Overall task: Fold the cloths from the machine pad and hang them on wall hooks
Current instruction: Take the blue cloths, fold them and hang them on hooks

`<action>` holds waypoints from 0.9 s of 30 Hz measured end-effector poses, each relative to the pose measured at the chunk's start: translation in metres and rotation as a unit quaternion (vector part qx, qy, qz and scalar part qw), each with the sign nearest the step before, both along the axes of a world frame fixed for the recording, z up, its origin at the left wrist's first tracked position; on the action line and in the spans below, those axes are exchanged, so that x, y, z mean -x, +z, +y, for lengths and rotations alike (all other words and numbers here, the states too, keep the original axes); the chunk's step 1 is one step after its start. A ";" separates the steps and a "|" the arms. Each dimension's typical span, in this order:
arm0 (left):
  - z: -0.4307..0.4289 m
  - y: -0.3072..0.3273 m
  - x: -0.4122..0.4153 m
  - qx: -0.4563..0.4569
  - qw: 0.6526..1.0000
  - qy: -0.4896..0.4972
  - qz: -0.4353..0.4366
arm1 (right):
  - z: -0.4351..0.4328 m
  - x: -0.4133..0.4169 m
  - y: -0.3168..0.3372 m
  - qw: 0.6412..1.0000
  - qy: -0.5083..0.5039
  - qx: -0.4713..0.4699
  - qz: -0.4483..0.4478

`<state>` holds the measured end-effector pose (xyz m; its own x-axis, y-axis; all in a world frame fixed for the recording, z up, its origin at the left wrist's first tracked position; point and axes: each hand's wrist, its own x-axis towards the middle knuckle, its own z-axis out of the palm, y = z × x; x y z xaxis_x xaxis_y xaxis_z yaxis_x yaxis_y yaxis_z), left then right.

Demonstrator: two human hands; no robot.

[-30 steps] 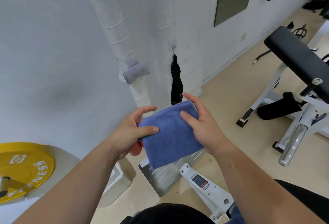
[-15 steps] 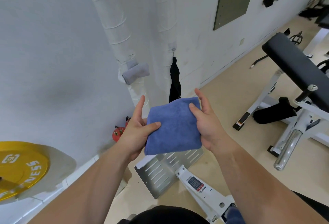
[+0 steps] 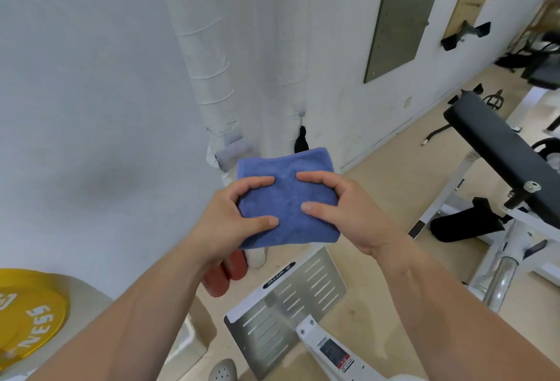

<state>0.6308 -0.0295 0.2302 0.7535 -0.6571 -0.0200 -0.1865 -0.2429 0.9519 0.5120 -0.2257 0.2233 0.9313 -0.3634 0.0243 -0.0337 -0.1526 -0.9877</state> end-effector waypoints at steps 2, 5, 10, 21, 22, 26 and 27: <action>-0.002 0.015 -0.021 -0.009 0.999 -0.015 -0.051 | -0.003 -0.019 0.017 0.997 0.021 0.075 0.016; -0.008 0.041 -0.059 0.005 0.994 -0.004 -0.111 | -0.005 -0.054 0.047 0.983 0.008 0.183 0.027; -0.014 0.094 -0.134 0.047 0.975 0.021 -0.218 | -0.007 -0.126 0.111 0.937 -0.030 0.348 -0.007; -0.007 0.228 -0.299 0.032 0.916 -0.042 -0.397 | -0.003 -0.264 0.255 0.850 -0.069 0.520 -0.046; -0.004 0.237 -0.308 0.041 0.912 -0.047 -0.405 | -0.002 -0.270 0.266 0.851 -0.054 0.521 -0.045; 0.005 0.280 -0.329 0.082 0.924 -0.063 -0.368 | 0.005 -0.288 0.307 0.886 -0.021 0.457 -0.079; 0.005 0.291 -0.332 0.095 0.931 -0.066 -0.347 | 0.005 -0.290 0.315 0.897 -0.019 0.431 -0.100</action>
<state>0.9625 -0.0242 0.5211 0.4531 -0.6876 0.5673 -0.7895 -0.0140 0.6136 0.8025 -0.2206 0.5387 0.8648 -0.1609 0.4756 0.1092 -0.8644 -0.4909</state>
